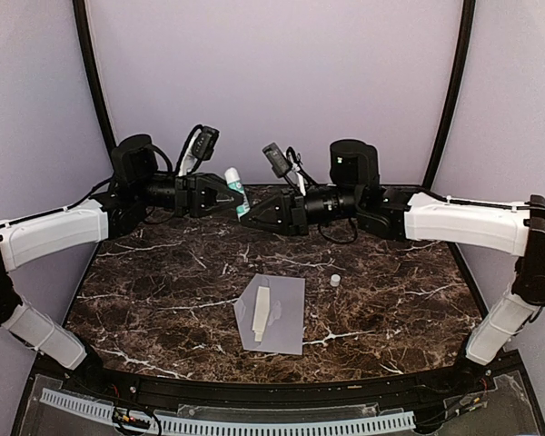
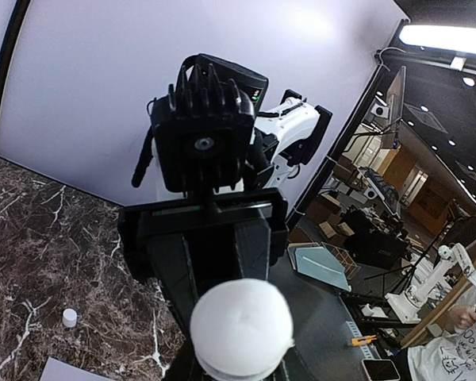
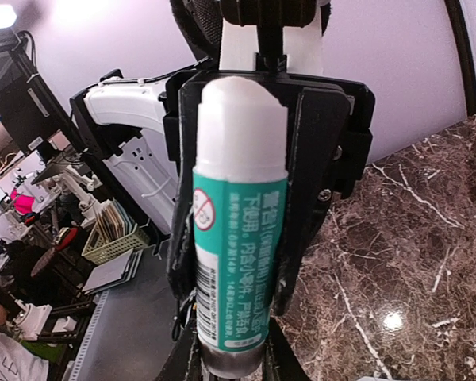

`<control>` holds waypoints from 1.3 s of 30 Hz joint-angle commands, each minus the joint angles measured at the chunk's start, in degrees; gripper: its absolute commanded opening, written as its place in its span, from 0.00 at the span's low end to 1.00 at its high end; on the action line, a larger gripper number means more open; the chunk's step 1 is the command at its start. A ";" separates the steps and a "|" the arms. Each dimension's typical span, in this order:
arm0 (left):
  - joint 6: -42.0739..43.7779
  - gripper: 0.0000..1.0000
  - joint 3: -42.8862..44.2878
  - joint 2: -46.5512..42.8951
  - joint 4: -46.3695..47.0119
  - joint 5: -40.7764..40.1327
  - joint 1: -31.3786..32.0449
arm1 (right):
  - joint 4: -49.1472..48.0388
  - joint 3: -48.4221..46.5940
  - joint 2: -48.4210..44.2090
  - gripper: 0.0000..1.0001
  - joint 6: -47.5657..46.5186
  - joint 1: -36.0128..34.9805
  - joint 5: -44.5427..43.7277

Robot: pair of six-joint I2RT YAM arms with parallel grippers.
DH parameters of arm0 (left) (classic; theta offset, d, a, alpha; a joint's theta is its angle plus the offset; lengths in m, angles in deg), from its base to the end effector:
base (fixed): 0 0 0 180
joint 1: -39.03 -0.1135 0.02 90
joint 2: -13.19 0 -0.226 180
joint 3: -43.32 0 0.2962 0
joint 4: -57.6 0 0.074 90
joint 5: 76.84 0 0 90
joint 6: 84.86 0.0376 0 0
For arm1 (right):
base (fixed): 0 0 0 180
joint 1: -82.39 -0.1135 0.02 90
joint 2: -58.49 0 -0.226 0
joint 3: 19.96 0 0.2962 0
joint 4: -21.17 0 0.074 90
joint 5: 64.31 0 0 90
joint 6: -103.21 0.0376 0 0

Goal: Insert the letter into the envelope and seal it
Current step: Unscrew the solid glue.

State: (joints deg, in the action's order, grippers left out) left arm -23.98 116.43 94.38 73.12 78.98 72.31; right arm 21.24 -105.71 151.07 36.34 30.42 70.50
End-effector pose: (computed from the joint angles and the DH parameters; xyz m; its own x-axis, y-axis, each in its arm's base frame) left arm 0.2882 -0.2302 0.3068 -0.3828 0.0128 -0.9237 0.9097 -0.1691 -0.3793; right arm 0.2405 0.3505 0.2920 -0.4569 -0.1318 -0.8797 -0.8812 -0.0677 0.4678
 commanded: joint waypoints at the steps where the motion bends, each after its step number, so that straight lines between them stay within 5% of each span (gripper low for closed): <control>1: 0.89 0.00 0.46 -1.52 0.83 2.71 1.26 | -13.49 1.75 -2.09 0.13 4.65 0.23 6.04; 3: 0.37 0.00 0.25 -1.63 1.48 2.68 1.26 | -14.42 2.77 -2.80 0.18 5.08 0.52 5.14; 9: -2.51 0.00 -1.14 -2.16 5.42 0.52 1.26 | -13.16 5.20 -4.76 0.61 3.40 0.81 -0.10; 14: -3.16 0.00 -1.64 -2.15 6.03 -1.12 1.26 | -9.72 3.24 -2.90 0.69 1.79 0.42 -1.18; 35: -3.22 0.00 -1.27 -1.60 5.34 -1.26 1.26 | -7.04 0.09 -0.34 0.17 -0.18 0.20 -3.49; 39: -3.41 0.32 -0.93 -1.71 4.76 -1.90 1.14 | -5.93 0.41 -0.98 0.16 -0.64 0.20 -3.98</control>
State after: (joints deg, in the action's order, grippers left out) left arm -26.65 115.05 94.05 77.14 76.71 73.31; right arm 15.45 -104.07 150.76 37.52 30.80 68.01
